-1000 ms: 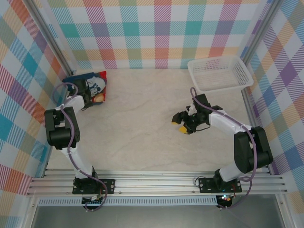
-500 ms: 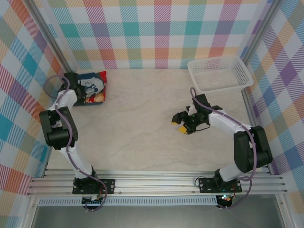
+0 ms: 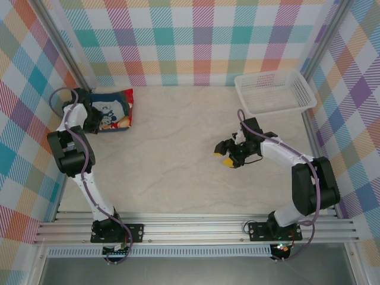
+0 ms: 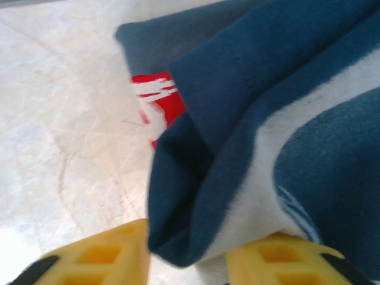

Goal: Fold and stack the t-shirts

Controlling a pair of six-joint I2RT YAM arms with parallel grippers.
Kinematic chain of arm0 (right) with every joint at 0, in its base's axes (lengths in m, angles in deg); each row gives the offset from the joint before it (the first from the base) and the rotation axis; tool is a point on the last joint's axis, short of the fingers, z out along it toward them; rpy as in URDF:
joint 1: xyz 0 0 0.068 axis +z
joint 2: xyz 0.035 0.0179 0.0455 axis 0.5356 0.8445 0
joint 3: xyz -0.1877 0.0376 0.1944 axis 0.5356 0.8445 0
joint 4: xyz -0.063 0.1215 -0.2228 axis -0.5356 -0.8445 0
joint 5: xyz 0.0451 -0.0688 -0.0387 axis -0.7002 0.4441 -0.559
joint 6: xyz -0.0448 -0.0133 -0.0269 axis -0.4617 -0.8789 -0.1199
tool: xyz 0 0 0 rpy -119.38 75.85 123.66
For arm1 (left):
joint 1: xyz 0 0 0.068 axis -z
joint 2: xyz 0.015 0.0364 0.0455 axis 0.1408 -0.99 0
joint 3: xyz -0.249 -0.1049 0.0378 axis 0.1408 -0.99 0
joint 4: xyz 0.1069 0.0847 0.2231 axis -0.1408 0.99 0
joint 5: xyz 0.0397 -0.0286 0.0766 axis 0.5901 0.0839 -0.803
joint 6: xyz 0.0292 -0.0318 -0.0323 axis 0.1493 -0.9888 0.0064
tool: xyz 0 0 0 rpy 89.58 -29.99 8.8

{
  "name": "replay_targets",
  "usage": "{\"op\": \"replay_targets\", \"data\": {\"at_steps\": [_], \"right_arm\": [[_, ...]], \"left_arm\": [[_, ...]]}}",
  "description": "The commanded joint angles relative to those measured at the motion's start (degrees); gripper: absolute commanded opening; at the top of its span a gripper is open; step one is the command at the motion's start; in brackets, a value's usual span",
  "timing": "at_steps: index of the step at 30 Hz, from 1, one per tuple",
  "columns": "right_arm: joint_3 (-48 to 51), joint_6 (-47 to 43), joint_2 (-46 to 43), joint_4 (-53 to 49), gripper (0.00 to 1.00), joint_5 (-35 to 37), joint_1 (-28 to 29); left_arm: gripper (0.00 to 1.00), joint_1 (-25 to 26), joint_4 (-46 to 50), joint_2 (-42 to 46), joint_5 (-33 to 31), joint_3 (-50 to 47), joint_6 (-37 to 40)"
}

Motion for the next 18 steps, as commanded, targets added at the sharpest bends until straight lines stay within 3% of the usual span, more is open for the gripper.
{"op": "replay_targets", "data": {"at_steps": [1,3,5,8,11,15,18], "right_arm": [[0.1,-0.5,-0.6,0.6,0.63,-0.9,-0.3],[0.4,-0.4,-0.6,1.0,0.63,-0.9,-0.4],[0.6,-0.2,-0.2,1.5,0.63,-1.2,-0.3],[0.3,-0.3,0.5,1.8,0.63,-1.4,-0.3],[-0.2,-0.5,0.0,1.1,0.63,-1.0,-0.3],[1.0,0.1,-2.0,0.6,0.63,-0.5,-0.3],[2.7,0.6,-3.4,0.8,0.63,-0.1,-0.4]], "left_arm": [[0.44,5.5,8.6,6.3,-8.6,6.3,4.0],[0.49,9.2,10.7,8.3,-14.3,8.9,4.5],[0.52,11.6,10.9,6.5,-16.1,13.3,7.5],[0.52,13.7,17.0,-4.4,-17.0,28.6,12.6],[0.53,15.6,17.2,-14.7,-20.3,40.8,21.3],[0.61,16.3,13.8,-23.4,-19.4,48.9,30.5],[0.63,16.3,12.9,-26.6,-20.1,49.9,35.2]]}}
